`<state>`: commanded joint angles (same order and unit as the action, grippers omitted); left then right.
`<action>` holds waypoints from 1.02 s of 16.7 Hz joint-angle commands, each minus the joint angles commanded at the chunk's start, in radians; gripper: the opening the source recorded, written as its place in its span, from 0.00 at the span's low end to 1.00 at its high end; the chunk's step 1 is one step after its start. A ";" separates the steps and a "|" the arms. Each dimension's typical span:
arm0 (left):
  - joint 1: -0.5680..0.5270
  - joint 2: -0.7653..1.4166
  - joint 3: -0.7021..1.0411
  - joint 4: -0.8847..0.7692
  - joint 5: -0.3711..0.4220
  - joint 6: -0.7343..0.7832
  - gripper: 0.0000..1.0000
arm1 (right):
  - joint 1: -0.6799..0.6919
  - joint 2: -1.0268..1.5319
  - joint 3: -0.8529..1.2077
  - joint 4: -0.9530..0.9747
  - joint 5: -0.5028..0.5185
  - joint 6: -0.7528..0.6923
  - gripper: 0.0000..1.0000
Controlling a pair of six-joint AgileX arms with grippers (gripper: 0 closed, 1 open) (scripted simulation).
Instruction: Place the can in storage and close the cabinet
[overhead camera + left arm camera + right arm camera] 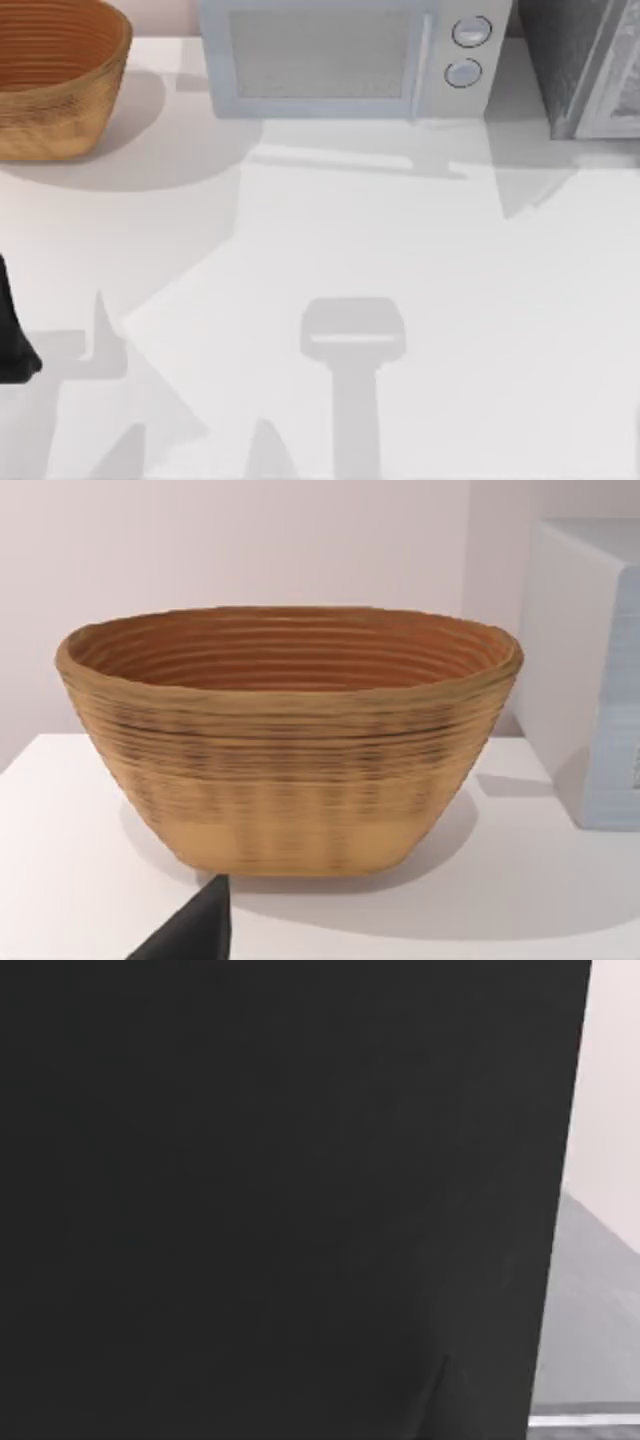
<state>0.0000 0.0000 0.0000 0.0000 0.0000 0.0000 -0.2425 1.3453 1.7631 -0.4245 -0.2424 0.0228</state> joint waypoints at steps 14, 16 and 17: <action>0.000 0.000 0.000 0.000 0.000 0.000 1.00 | 0.681 -0.048 -0.041 -0.014 0.684 0.000 1.00; 0.000 0.000 0.000 0.000 0.000 0.000 1.00 | 0.683 -0.048 -0.042 -0.014 0.686 0.000 1.00; 0.000 0.000 0.000 0.000 0.000 0.000 1.00 | 0.683 -0.048 -0.042 -0.014 0.686 0.000 1.00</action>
<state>0.0000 0.0000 0.0000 0.0000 0.0000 0.0000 0.4406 1.2974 1.7216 -0.4387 0.4432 0.0230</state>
